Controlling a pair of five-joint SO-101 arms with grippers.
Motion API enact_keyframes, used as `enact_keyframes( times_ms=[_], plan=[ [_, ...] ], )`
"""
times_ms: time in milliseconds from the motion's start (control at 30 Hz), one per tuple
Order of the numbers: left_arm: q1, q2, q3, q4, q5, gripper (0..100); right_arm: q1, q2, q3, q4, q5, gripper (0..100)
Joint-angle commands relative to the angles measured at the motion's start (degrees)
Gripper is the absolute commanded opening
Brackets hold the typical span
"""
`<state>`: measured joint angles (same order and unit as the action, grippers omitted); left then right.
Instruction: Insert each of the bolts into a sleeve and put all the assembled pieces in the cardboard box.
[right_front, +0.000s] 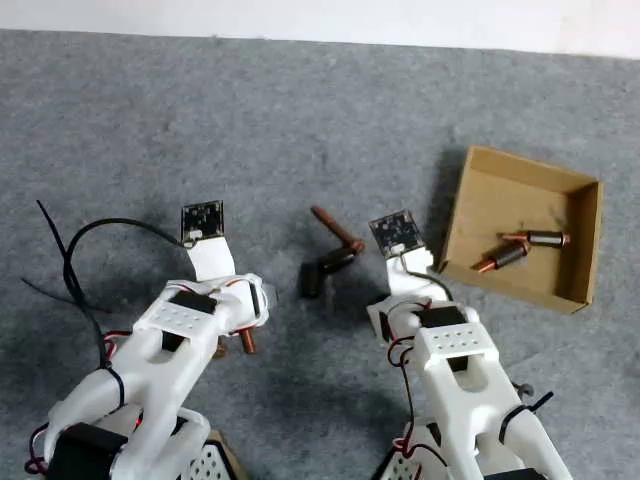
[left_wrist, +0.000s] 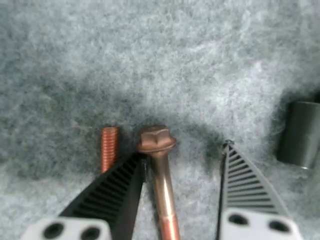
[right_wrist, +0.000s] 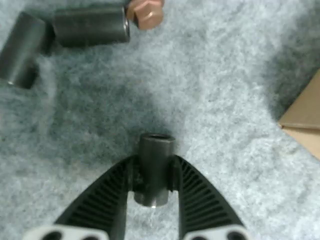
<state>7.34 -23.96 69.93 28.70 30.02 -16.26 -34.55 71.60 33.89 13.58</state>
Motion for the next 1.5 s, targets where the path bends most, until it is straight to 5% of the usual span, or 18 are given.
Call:
enact_keyframes(
  times_ms=[0,233,700,933,1300,1467],
  plan=[
    [-1.45,0.13,-2.33,-0.26,0.18,22,0.75,-1.8,-0.48,-1.36,0.53,0.4],
    [-1.45,0.22,-3.38,2.11,0.09,0,0.75,-1.8,-0.4,-1.36,0.53,0.4],
    [-1.54,-2.15,-4.35,2.11,0.0,1,0.22,-5.49,1.01,-1.45,0.35,0.4],
    [-4.0,-24.31,4.09,1.93,0.35,1,-4.97,-25.54,12.7,-7.87,0.53,0.4],
    [-5.85,-72.48,25.36,1.85,5.71,1,-14.2,-70.81,33.45,-1.63,0.53,0.4],
    [-6.46,-80.75,26.95,2.99,5.98,1,-20.44,-68.35,32.4,-2.15,0.62,0.4]
  ],
)
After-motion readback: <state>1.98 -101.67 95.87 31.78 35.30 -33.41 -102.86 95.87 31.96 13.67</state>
